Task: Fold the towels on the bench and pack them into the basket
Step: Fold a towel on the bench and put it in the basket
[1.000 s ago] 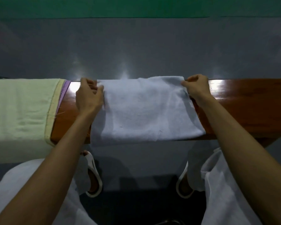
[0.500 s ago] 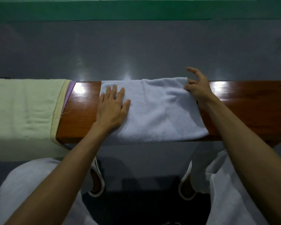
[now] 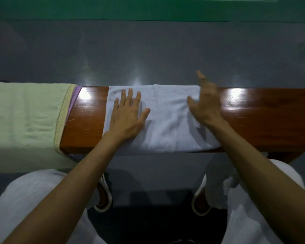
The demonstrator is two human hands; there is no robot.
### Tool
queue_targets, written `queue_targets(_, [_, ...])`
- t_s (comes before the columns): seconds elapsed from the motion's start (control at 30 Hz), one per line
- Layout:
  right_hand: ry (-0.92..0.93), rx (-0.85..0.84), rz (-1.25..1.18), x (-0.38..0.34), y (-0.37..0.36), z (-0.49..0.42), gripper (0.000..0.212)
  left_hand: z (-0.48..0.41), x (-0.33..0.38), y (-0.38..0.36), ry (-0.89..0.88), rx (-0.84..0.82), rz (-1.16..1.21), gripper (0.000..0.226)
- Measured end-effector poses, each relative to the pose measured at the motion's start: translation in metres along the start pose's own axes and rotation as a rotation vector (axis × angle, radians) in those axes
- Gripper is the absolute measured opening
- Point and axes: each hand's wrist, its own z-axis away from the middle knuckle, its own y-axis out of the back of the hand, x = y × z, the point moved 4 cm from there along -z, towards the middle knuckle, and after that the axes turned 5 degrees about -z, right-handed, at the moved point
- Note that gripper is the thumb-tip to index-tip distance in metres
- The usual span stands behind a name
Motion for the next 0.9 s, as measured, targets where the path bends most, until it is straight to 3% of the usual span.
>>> queue_targets(0.07, [0.164, -0.175, 0.059, -0.024, -0.024, 0.017, 0.078, 0.004, 0.011, -0.004, -0.055, -0.009, 0.015, 0.08])
queue_targets(0.17, [0.187, -0.469, 0.172, -0.037, -0.059, 0.044, 0.084, 0.012, 0.015, -0.014, -0.084, -0.047, -0.021, 0.082])
queue_targets(0.23, [0.173, -0.529, 0.247, -0.029, -0.066, 0.051, 0.086, 0.013, 0.009, -0.018, -0.056, -0.052, -0.043, 0.082])
queue_targets(0.57, [-0.091, -0.409, 0.361, 0.029, -0.038, 0.039, 0.08, 0.016, -0.033, -0.004, 0.069, -0.045, -0.098, 0.085])
queue_targets(0.9, [-0.153, -0.435, 0.378, 0.03, -0.026, 0.061, 0.076, 0.038, -0.027, -0.004, 0.062, -0.077, -0.098, 0.091])
